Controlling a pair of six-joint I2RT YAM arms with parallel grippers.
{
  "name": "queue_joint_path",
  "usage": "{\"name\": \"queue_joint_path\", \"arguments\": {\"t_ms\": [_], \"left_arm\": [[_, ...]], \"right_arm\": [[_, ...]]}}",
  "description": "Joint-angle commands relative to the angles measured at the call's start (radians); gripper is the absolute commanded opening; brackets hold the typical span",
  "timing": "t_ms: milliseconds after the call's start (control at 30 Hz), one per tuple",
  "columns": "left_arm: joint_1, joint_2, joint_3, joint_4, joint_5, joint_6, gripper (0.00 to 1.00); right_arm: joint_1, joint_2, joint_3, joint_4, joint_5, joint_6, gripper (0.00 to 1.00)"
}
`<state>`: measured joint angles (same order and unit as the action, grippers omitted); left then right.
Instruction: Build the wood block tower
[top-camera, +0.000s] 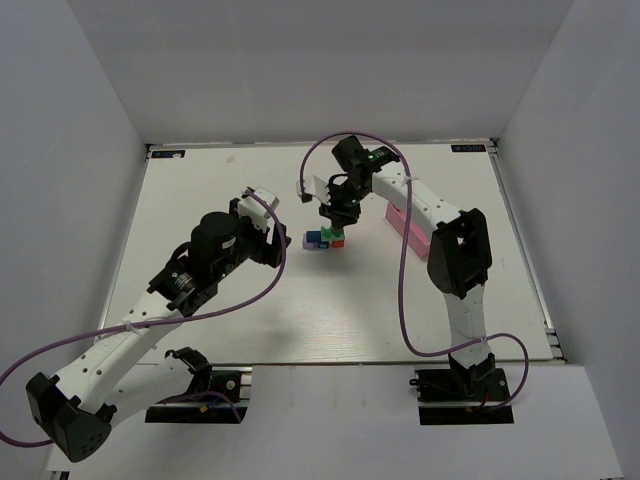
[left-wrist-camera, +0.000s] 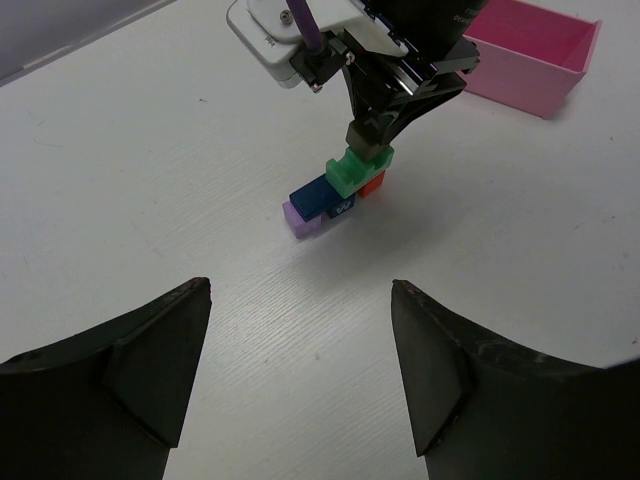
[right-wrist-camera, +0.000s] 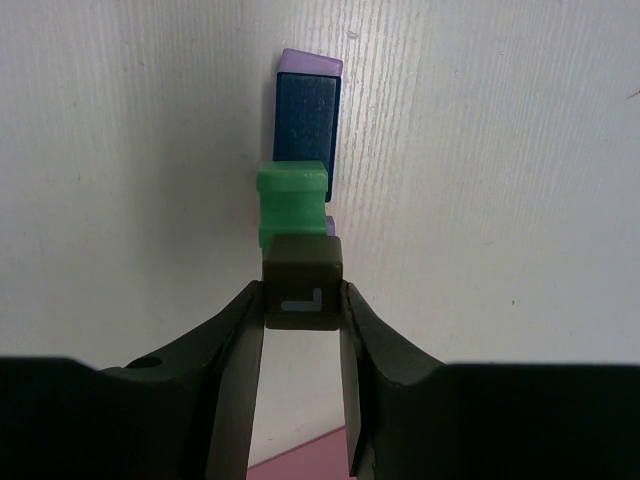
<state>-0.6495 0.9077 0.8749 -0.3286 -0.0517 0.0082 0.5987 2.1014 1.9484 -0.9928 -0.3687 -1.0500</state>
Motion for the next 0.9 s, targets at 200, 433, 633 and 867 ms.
{"name": "queue_joint_path", "arguments": {"t_ms": [200,433,633,867], "left_arm": [[0.005,-0.023,-0.001,0.011,-0.005,0.004,0.82],[0.005,-0.023,-0.001,0.011,-0.005,0.004,0.82],[0.005,-0.023,-0.001,0.011,-0.005,0.004,0.82],[0.005,-0.023,-0.001,0.011,-0.005,0.004,0.82]], "right_arm": [[0.007,0.002,-0.008,0.008,-0.004,0.008,0.34],[0.007,0.0,-0.014,0.014,0.005,0.013,0.46],[0.007,-0.004,-0.025,0.025,0.004,0.011,0.63],[0.007,-0.03,-0.049,0.055,-0.003,0.021,0.9]]}}
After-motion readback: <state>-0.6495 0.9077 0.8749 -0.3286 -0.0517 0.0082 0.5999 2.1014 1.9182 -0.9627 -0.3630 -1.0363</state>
